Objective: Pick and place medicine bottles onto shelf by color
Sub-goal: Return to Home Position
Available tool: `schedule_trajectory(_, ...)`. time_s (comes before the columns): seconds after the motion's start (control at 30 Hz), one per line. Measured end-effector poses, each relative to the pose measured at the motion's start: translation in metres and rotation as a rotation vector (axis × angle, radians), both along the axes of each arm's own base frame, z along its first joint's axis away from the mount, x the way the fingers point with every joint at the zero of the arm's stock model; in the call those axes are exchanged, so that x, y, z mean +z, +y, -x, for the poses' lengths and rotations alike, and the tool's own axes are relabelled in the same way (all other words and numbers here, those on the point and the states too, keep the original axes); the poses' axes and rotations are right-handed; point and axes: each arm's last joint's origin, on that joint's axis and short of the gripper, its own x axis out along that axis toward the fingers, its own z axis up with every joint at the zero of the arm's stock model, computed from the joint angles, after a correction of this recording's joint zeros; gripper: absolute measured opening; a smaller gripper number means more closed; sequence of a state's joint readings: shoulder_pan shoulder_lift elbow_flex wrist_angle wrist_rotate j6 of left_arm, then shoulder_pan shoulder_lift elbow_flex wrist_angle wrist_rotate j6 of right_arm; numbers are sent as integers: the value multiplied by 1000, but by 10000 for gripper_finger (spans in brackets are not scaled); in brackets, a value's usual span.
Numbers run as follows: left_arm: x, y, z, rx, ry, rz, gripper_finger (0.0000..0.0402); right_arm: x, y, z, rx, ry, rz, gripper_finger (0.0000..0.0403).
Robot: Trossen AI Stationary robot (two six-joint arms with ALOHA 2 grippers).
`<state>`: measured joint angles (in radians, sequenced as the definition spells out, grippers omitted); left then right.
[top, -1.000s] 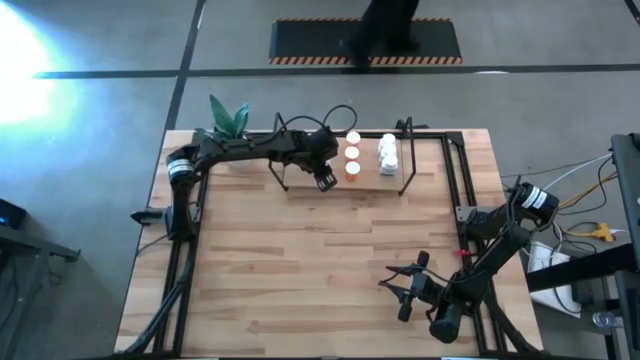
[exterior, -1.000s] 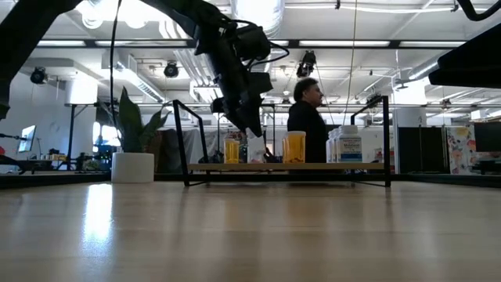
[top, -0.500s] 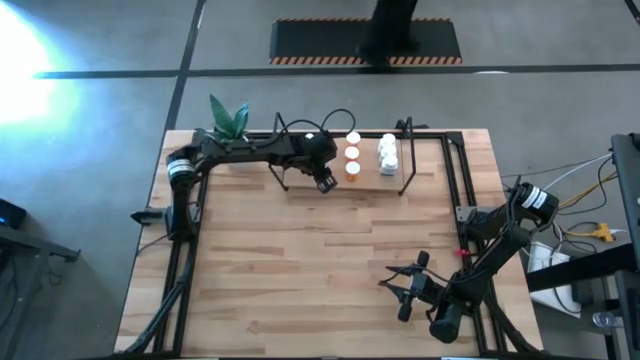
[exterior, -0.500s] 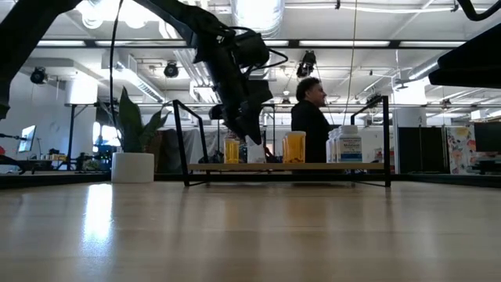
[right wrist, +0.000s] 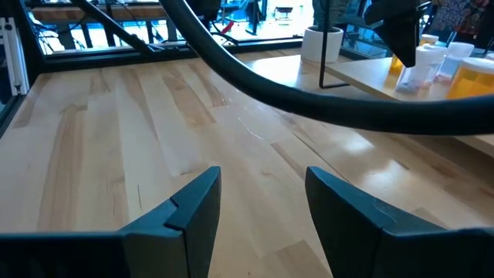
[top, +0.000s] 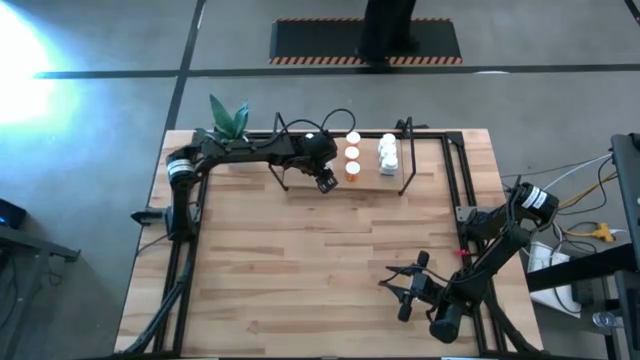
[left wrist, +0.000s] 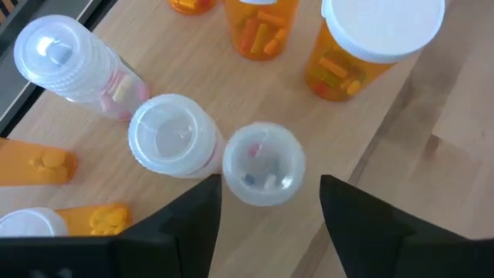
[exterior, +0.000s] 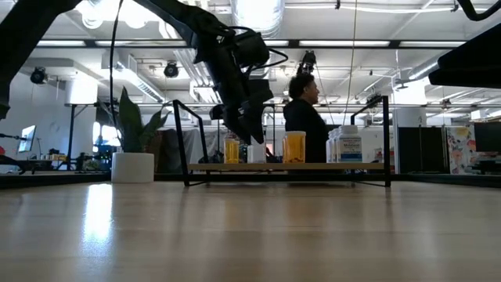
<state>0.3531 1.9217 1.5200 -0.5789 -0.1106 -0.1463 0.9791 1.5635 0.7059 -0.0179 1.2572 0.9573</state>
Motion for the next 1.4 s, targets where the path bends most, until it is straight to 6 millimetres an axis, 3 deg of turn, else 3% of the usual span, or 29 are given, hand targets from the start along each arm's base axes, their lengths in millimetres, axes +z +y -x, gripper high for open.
schedule_trajectory(0.27, 8, -2, 4, -3, 17, 10, 208, 0, 0, 0, 0, 0, -1, 180)
schedule_trajectory(0.5, 34, -9, 21, -4, 67, 31, 208, 0, 0, 0, 4, 5, -6, 180)
schedule_trajectory(0.63, 54, -24, 38, -27, 83, 35, 208, -1, 0, 0, 13, 15, -15, 180)
schedule_trajectory(0.8, 66, -64, 62, -115, 62, 24, 209, -2, 2, 0, 53, 67, -66, 180)
schedule_trajectory(0.97, 54, -120, 87, -225, -77, -9, 207, -8, 3, 0, 65, 93, -75, 180)
schedule_trajectory(1.23, 15, -214, 130, -458, -576, 74, 207, -28, 0, -9, 33, 158, -185, 180)
schedule_trajectory(1.4, 6, -241, 151, -547, -894, 126, 207, -19, -12, -34, 102, 253, -191, 180)
